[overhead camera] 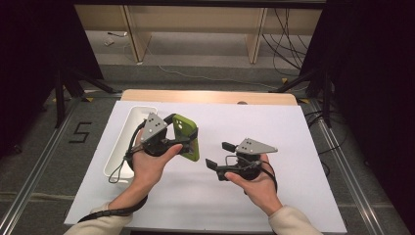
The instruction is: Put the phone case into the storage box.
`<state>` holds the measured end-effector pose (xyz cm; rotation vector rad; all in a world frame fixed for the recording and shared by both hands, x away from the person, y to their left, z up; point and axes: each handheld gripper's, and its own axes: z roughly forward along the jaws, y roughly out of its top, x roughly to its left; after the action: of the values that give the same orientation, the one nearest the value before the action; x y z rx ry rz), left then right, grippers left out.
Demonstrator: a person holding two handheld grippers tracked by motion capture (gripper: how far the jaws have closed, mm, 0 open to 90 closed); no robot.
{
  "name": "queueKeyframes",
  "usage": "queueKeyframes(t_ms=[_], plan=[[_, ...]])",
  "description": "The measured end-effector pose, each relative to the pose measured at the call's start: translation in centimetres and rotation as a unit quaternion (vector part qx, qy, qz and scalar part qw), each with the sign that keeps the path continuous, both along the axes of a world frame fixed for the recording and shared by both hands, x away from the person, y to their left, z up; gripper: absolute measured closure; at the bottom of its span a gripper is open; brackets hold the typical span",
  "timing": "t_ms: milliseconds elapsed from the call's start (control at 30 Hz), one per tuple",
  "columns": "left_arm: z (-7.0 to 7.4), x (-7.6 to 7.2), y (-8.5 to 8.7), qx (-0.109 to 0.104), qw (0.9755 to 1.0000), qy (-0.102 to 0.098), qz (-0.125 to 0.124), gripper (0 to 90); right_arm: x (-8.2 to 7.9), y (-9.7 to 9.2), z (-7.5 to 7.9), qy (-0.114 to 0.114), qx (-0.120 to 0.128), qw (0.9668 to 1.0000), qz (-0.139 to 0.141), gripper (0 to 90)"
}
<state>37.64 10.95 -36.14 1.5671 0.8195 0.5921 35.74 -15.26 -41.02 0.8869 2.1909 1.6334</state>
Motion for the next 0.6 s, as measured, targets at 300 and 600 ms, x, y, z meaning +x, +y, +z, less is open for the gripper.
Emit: queueKeyframes(t_ms=[300,600], plan=[[0.4,0.4,0.9,-0.006,0.9999,-0.005,0.01,14.8,0.0,-2.7,0.0,-0.013,-0.008,0.9996,-0.022,18.8],[0.7,0.6,2.0,-0.009,0.9995,-0.008,0.029,14.8,-0.2,-3.8,0.0,-0.022,-0.01,0.9993,-0.028,19.0]])
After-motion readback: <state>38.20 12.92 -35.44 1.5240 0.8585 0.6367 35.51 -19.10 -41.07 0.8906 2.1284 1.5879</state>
